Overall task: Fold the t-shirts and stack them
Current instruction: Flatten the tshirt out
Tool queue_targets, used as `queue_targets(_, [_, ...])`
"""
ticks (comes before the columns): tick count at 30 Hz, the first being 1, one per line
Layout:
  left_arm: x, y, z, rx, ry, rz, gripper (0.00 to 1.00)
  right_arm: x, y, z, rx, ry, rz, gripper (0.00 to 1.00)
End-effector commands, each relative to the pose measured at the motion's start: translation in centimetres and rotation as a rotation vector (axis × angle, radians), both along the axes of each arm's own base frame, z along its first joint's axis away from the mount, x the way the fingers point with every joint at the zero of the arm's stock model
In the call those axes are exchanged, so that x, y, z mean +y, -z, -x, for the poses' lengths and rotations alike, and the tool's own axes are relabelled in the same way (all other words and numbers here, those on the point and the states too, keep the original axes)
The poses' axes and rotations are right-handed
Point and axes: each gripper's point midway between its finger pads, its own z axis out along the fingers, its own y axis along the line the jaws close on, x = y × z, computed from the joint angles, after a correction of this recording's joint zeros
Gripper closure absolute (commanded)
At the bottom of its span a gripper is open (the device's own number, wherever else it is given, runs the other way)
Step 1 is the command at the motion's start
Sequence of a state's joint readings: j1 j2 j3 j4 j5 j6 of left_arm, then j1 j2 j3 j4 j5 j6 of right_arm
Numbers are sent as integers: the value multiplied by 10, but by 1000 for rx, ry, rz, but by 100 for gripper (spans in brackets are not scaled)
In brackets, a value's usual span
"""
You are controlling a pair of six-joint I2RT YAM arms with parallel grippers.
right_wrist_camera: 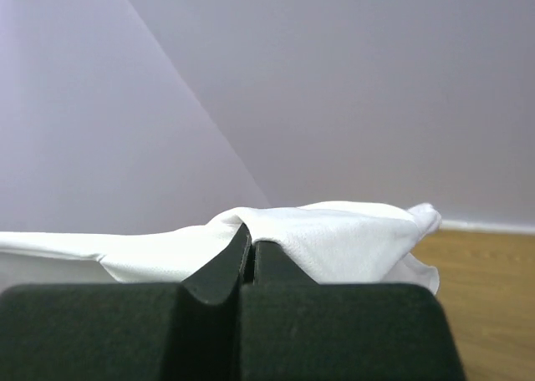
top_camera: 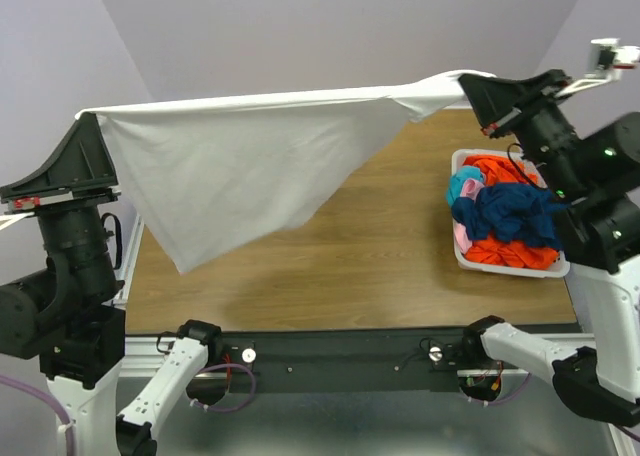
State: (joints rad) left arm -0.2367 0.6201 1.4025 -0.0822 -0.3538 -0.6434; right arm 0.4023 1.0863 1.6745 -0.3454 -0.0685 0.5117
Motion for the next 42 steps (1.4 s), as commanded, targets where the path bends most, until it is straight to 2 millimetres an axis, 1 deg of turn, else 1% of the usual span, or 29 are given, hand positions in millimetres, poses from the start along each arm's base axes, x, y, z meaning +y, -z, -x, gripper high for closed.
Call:
queue_targets(1, [-7,-29,10,-77,5,-72,100,1,-8,20,-17,-49,57,99])
queue_targets(4, [-11,-38,1,-80,10,-87,100,8,-23,27,-55,-100,63,99])
queue_targets(6, [-14,-34,-20,-43,6,-89,100,5,-27,19,-59,-67,64,99])
queue_targets(10, [-19,-14,-72,62,-31,-98,100,4,-6,-28,5,41,109,99])
queue_targets(11, [-19,-9,-85,90,-42,-101,100,-1,-7,-30,1,68,113,99])
queue_targets(14, [-26,23,-157,234,-87,-132,100,0,25,-85,81,174,183,99])
queue_targets(17, [-29,27,-201,262,-50,-200,100,2,32,-120,85,214,240,99])
queue_targets(18, [-29,47,-239,315,-1,-253,100,11,51,-145,116,198,277,99])
queue_targets(19, [-28,51,-255,330,24,-265,100,11,52,-159,117,210,288,99])
queue_targets(20, [-28,37,-261,302,43,-268,100,8,51,-171,114,225,291,99])
queue_targets(21, [-33,52,-289,333,87,-284,100,5,23,-172,49,240,281,99])
queue_targets(22, [-33,52,-298,329,128,-315,100,10,33,-192,56,237,308,99])
queue_targets(23, [-30,39,-309,301,138,-335,100,6,1,-187,-21,256,296,99])
queue_targets(24, [-37,29,-309,269,172,-382,100,10,2,-195,-33,251,315,99])
queue_targets(25, [-38,2,-300,207,160,-405,100,10,-7,-194,-61,248,316,99])
queue_targets(26, [-36,5,-308,226,156,-406,100,7,-24,-188,-103,261,308,99])
queue_targets(30, [-26,-17,-292,199,88,-412,100,16,-35,-169,-143,185,311,99])
queue_targets(31, [-20,-17,-289,201,49,-413,100,26,-12,-170,-103,121,339,99])
queue_targets(32, [-16,0,-296,234,37,-408,100,29,-4,-166,-88,96,347,99])
queue_targets(33, [-11,-3,-283,226,5,-396,100,31,22,-162,-24,70,352,99])
queue_targets(34, [-11,7,-282,243,4,-401,100,27,7,-149,-50,74,332,99])
queue_targets(35, [-6,47,-296,331,-3,-400,100,31,55,-157,56,51,357,99])
queue_targets(36, [-4,46,-281,312,-23,-396,100,31,65,-152,85,41,327,99])
queue_targets(37, [0,61,-278,336,-37,-381,100,33,65,-133,77,0,313,99])
queue_targets(38, [2,99,-273,378,-36,-367,100,39,118,-133,182,-32,318,99])
queue_targets(39, [3,120,-270,403,-34,-352,100,37,122,-117,187,-39,300,99])
queue_targets(40, [5,143,-267,433,-37,-330,100,39,147,-108,234,-51,303,99])
queue_targets(41, [4,204,-269,523,-11,-310,100,49,203,-96,354,-84,312,99])
queue_targets(42, [7,216,-254,528,-23,-252,100,51,229,-87,399,-85,316,98])
